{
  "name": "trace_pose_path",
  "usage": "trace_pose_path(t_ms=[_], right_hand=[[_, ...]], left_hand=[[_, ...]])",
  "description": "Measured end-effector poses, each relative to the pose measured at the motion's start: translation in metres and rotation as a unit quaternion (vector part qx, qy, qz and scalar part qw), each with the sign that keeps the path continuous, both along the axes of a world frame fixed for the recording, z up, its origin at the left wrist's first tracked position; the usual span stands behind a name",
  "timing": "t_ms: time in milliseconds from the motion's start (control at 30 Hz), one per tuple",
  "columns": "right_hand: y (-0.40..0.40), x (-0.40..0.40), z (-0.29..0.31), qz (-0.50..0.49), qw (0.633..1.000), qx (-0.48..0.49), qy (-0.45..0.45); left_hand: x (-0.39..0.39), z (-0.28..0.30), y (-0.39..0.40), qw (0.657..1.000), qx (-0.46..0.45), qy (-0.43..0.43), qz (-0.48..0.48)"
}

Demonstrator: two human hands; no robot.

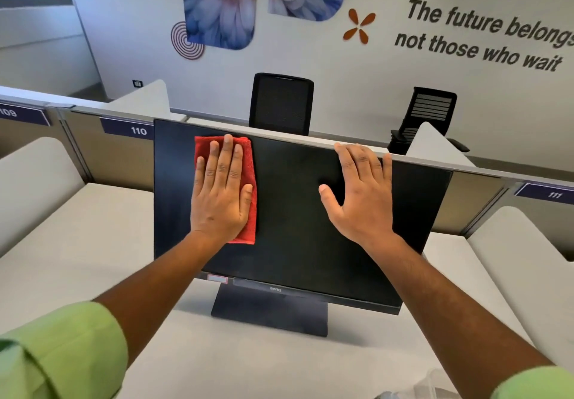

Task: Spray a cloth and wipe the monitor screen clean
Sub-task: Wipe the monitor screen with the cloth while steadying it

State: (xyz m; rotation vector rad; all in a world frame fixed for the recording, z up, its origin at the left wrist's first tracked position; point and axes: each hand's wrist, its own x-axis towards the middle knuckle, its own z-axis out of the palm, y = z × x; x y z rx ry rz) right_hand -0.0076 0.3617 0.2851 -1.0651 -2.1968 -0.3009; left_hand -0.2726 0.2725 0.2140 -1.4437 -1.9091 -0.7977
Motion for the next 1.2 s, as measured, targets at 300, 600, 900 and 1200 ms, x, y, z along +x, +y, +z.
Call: trace_pose_path(t_ms=[300, 600, 900, 1200], right_hand=[[-0.003, -0.003, 0.002, -0.013, 1.0, -0.006, -0.013], [0.0, 0.0, 0.004, -0.003, 1.0, -0.006, -0.022], [-0.001, 0.0, -0.002, 0.002, 1.0, 0.002, -0.006], [0.003, 0.002, -0.002, 0.034, 0.999, -0.02, 0.021]], left_hand=[[0.066, 0.025, 0.035, 0.996, -0.006, 0.059, -0.073], [0.046, 0.016, 0.025, 0.993, -0.027, 0.072, -0.09], [-0.009, -0.01, -0.003, 0.998, 0.002, -0.065, 0.023], [0.066, 0.039, 0.046, 0.992, 0.01, 0.074, -0.106]])
